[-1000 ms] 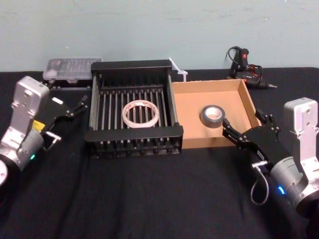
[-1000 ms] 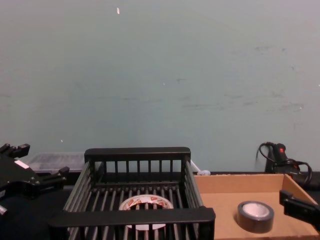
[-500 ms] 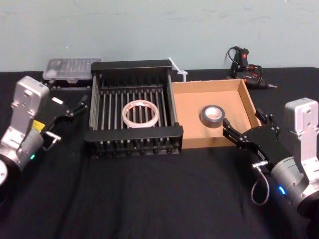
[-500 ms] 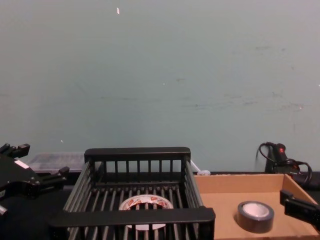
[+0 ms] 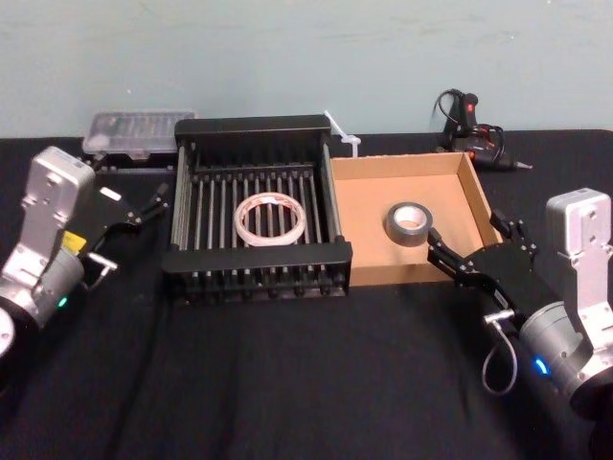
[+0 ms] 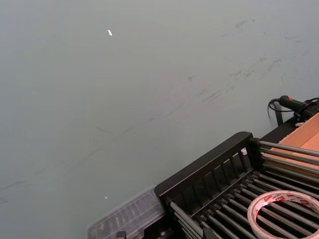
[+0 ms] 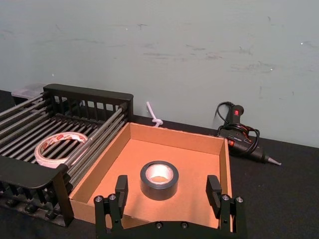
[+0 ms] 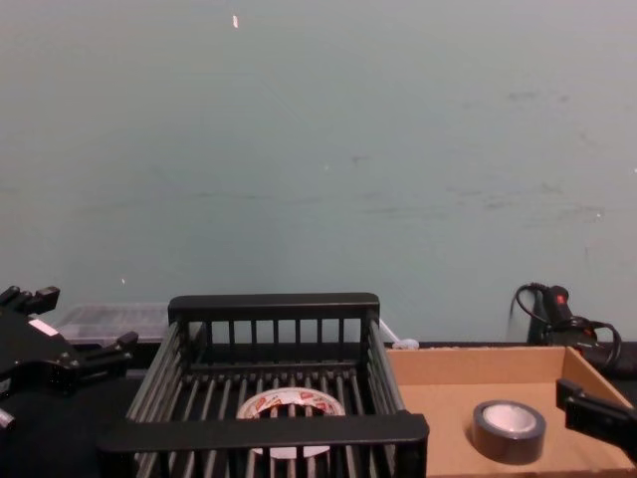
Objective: Pick up the white tape and place it into the black box , Pick up the silver tape and place it into the brown box.
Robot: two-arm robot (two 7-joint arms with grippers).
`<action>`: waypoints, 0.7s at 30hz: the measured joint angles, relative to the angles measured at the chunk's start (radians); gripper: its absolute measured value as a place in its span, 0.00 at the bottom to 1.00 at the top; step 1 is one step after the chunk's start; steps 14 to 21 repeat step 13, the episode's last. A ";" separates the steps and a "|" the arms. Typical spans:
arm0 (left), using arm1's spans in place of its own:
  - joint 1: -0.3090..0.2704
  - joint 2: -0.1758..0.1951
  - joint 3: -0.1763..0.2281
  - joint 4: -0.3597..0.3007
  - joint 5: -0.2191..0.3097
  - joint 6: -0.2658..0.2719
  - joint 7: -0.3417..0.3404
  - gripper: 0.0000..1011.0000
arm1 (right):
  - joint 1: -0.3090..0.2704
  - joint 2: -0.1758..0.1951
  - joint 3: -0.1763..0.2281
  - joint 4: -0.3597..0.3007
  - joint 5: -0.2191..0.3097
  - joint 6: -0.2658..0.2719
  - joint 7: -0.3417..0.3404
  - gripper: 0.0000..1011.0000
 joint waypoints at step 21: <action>0.000 0.000 0.000 0.000 0.000 0.000 0.000 0.99 | 0.000 0.000 0.000 0.000 0.001 0.002 -0.001 0.99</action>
